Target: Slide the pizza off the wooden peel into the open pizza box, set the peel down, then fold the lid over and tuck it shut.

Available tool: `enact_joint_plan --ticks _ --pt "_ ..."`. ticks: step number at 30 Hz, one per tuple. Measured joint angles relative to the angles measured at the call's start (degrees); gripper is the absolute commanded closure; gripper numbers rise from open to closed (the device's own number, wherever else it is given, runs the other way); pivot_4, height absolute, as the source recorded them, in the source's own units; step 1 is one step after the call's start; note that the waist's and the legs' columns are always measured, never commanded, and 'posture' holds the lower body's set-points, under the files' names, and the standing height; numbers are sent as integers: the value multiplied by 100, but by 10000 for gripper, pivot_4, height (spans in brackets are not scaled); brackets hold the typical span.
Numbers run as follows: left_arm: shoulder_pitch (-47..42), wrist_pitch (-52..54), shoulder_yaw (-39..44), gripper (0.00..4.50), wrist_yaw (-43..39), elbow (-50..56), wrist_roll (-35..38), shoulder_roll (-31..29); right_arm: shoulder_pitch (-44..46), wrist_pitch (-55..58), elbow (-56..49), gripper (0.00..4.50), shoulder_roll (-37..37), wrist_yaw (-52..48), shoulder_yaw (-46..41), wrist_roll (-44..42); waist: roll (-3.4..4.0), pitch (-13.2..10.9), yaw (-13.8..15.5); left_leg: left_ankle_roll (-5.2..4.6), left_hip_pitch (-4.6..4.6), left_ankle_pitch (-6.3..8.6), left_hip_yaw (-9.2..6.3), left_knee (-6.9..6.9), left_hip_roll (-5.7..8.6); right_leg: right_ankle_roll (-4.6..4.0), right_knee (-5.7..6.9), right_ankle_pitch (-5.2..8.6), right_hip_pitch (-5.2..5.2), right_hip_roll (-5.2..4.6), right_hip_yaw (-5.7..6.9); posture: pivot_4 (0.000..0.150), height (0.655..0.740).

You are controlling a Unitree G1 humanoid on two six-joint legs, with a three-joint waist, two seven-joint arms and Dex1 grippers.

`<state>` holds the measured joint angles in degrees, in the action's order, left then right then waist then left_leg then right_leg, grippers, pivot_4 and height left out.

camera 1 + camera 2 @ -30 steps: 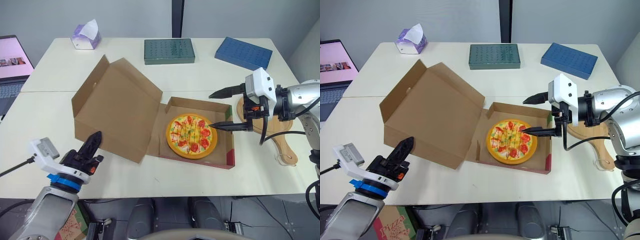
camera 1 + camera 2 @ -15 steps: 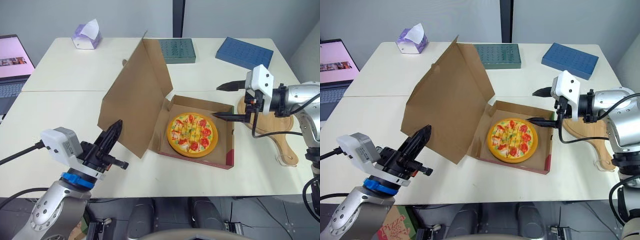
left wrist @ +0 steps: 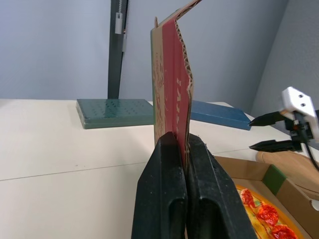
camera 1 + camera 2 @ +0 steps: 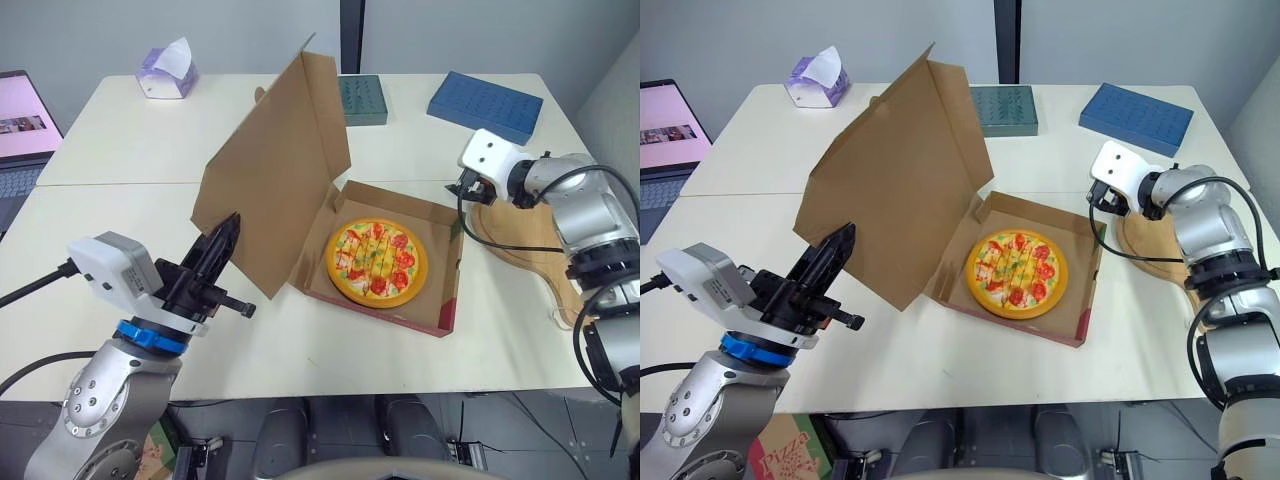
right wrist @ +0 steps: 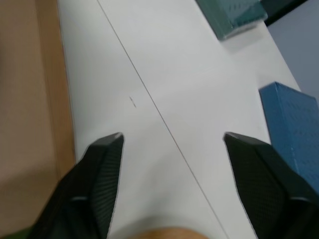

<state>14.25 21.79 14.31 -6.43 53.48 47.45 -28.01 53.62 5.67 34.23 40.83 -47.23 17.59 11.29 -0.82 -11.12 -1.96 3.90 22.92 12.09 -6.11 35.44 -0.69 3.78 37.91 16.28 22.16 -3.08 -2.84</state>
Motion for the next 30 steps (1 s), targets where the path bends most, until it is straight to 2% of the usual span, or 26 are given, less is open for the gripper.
enact_joint_plan --ticks 3,4,6,10,14,21,30 --pt "-58 2 -43 45000 -102 -94 -87 18 187 -529 674 33438 -169 -69 286 340 0 -1 6 0 0 0 -3 -3 0 0 0 0 1 0 2 1500 7400" --pt "-102 3 -47 45000 -150 -145 -102 17 211 -645 854 35700 -202 -133 353 384 0 -1 6 0 0 0 -3 -3 0 0 0 0 0 0 3 1500 7400" --pt "-248 7 -47 45000 -307 -319 -128 -29 264 -971 1281 43875 -254 -485 467 476 0 -1 10 0 1 0 -3 -3 0 1 1 -1 0 0 3 1500 7400" --pt "-648 26 -13 45000 -647 -733 -135 -263 274 -1374 1397 44516 -198 -1237 503 455 0 -1 16 0 0 0 -7 -3 1 1 3 -1 -2 0 6 1500 7400" --pt "-1195 70 192 45000 -1178 -1342 -109 -743 -22 -1334 853 44516 0 -2033 432 209 0 -1 12 0 0 0 -13 -5 0 1 4 -1 -2 2 12 1500 7400" --pt "-1939 354 438 45000 -2524 -2749 46 -1504 -968 174 -1257 44516 403 -3195 149 -593 2 -2 11 0 -3 -1 -18 -23 -1 1 6 0 2 2 18 1500 7400" --pt "-3058 181 479 45000 -4101 -4597 -90 -1608 -1863 1818 -3342 44516 503 -3249 6 -1129 2 -2 6 1 -1 -1 -17 -24 -2 2 7 0 7 3 21 1500 7400"
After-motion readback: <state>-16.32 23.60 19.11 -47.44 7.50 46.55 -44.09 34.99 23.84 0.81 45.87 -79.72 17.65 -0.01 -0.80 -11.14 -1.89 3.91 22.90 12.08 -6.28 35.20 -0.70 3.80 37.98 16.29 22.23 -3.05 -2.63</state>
